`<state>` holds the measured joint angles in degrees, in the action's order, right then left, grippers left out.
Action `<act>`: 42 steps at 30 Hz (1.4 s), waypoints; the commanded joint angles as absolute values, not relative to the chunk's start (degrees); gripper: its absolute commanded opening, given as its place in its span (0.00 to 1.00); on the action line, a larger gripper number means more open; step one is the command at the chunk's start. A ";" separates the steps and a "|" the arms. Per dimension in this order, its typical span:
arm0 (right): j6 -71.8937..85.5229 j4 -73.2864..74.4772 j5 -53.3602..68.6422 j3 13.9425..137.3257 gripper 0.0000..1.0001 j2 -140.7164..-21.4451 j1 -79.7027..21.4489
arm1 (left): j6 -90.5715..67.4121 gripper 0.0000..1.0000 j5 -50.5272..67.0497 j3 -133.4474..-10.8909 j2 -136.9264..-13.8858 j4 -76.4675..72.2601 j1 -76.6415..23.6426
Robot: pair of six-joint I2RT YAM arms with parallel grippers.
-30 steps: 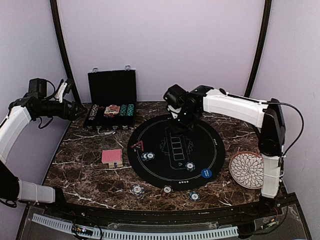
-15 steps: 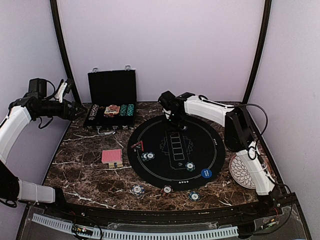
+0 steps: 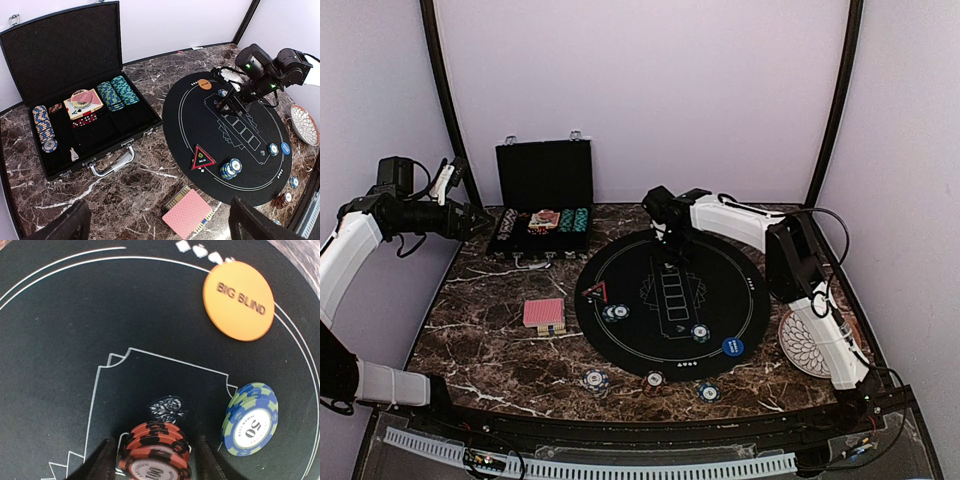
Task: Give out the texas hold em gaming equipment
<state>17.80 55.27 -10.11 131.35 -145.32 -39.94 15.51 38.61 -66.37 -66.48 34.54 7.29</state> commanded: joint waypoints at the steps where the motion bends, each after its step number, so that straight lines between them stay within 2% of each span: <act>1: 17.76 53.47 -10.17 133.24 0.61 -144.21 -39.90 | 15.91 0.99 39.30 -66.79 -65.68 35.89 7.65; 10: 18.37 52.95 -12.33 126.17 0.62 -132.27 -43.09 | 15.72 0.99 39.47 -66.84 -65.66 35.95 7.65; 16: 19.64 51.25 -14.04 111.89 0.64 -118.33 -50.37 | 15.87 0.99 39.39 -67.06 -65.49 36.14 7.61; 23: 23.14 53.25 -9.39 95.71 0.83 -107.80 -64.02 | 16.06 0.99 39.45 -66.94 -65.03 36.42 7.65; 30: 27.08 54.19 -4.18 88.15 0.92 -106.47 -73.38 | 15.62 0.99 39.64 -67.05 -64.74 36.51 7.65; 42: 26.74 51.39 -2.79 85.44 0.91 -111.43 -75.39 | 15.77 0.99 39.77 -67.06 -64.78 36.53 7.64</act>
<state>26.87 52.73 -2.85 85.36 -109.03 -75.07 15.49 38.63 -66.37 -66.30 35.70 7.29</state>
